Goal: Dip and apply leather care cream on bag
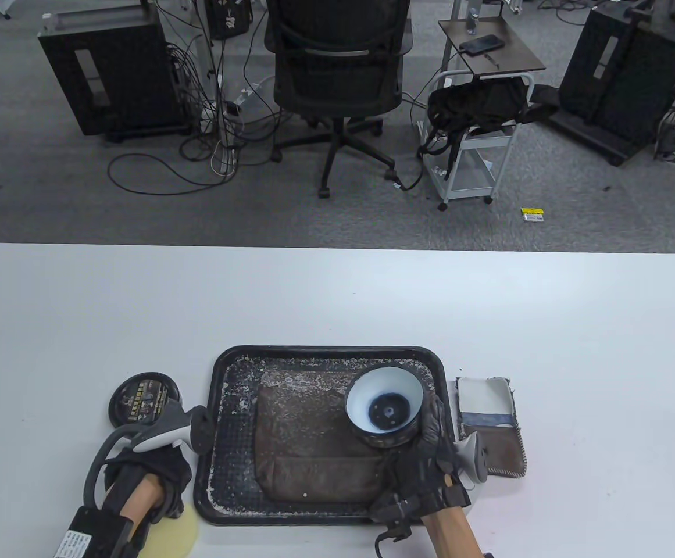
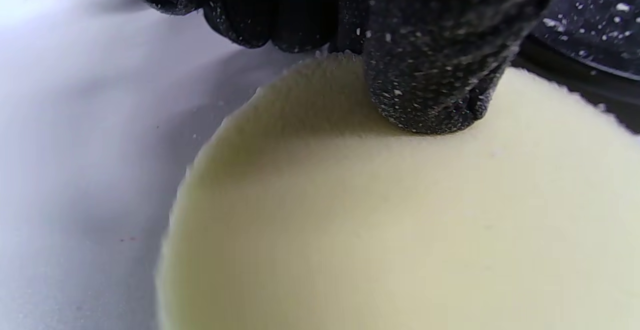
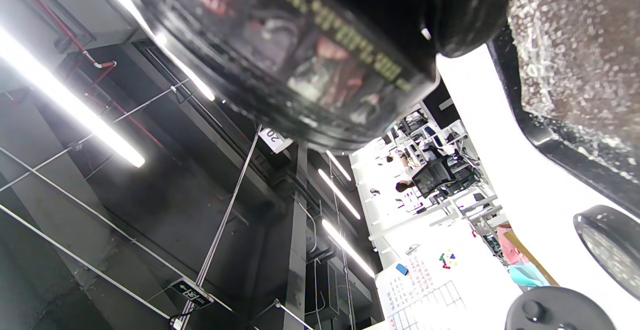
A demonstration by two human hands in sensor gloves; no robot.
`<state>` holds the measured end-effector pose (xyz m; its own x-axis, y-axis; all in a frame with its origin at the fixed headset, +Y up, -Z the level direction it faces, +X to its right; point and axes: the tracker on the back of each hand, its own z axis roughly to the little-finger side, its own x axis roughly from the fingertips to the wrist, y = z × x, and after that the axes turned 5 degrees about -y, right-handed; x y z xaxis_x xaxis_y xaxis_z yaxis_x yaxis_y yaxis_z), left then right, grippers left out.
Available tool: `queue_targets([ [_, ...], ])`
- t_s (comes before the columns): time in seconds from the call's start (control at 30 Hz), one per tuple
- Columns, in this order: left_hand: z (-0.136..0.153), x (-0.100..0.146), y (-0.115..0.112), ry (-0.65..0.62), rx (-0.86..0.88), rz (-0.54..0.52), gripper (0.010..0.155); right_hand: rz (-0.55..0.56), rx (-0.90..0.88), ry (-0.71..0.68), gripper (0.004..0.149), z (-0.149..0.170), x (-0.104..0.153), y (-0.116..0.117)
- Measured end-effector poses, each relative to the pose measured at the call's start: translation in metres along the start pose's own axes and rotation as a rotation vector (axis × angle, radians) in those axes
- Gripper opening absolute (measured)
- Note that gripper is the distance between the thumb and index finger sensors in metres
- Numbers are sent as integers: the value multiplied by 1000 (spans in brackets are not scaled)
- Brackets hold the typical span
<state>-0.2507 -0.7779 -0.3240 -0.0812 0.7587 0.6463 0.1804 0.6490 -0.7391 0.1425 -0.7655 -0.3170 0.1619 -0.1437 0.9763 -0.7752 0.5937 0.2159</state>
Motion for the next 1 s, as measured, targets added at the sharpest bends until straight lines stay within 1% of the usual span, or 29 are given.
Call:
queue_targets([
  [0.13, 2, 1, -1, -17, -9, 5, 44, 1, 4, -3, 98, 0, 0, -1],
  [0.2, 6, 4, 0, -46, 38, -6, 43, 0, 5, -5, 98, 0, 0, -2],
  [0.23, 11, 7, 1, -85, 88, -16, 43, 0, 5, -6, 98, 0, 0, -2],
  [0.3, 18, 14, 5, -121, 155, -53, 42, 0, 7, -6, 98, 0, 0, -3],
  [0.37, 29, 27, 12, -166, 227, -115, 41, 2, 9, -4, 98, 0, 0, -3],
  [0.47, 41, 45, 19, -195, 304, -198, 42, 6, 13, 0, 100, 0, 0, -3],
  [0.53, 52, 58, 24, -232, 386, -275, 42, 11, 30, 7, 101, 0, 0, -3],
  [0.63, 66, 70, 29, -363, 535, -400, 43, 7, 49, 18, 102, 1, 0, -3],
  [0.67, 69, 70, 30, -425, 607, -470, 44, 3, 62, 24, 102, 1, 0, -2],
  [0.7, 71, 70, 32, -474, 659, -509, 45, -2, 73, 28, 102, 2, 0, -2],
  [0.77, 71, 64, 34, -609, 819, -601, 45, -11, 93, 36, 101, 4, 0, 0],
  [0.8, 70, 61, 34, -646, 876, -631, 45, -11, 98, 41, 100, 5, 0, 1],
  [0.83, 66, 56, 34, -672, 954, -672, 45, -11, 108, 45, 100, 6, 0, 2],
  [0.9, 56, 49, 34, -697, 1056, -676, 46, -14, 130, 44, 99, 7, 0, 4],
  [0.93, 48, 45, 35, -701, 1092, -703, 46, -14, 149, 47, 99, 7, 0, 6],
  [1.0, 34, 42, 35, -696, 1119, -703, 46, -16, 181, 49, 98, 8, 0, 8],
])
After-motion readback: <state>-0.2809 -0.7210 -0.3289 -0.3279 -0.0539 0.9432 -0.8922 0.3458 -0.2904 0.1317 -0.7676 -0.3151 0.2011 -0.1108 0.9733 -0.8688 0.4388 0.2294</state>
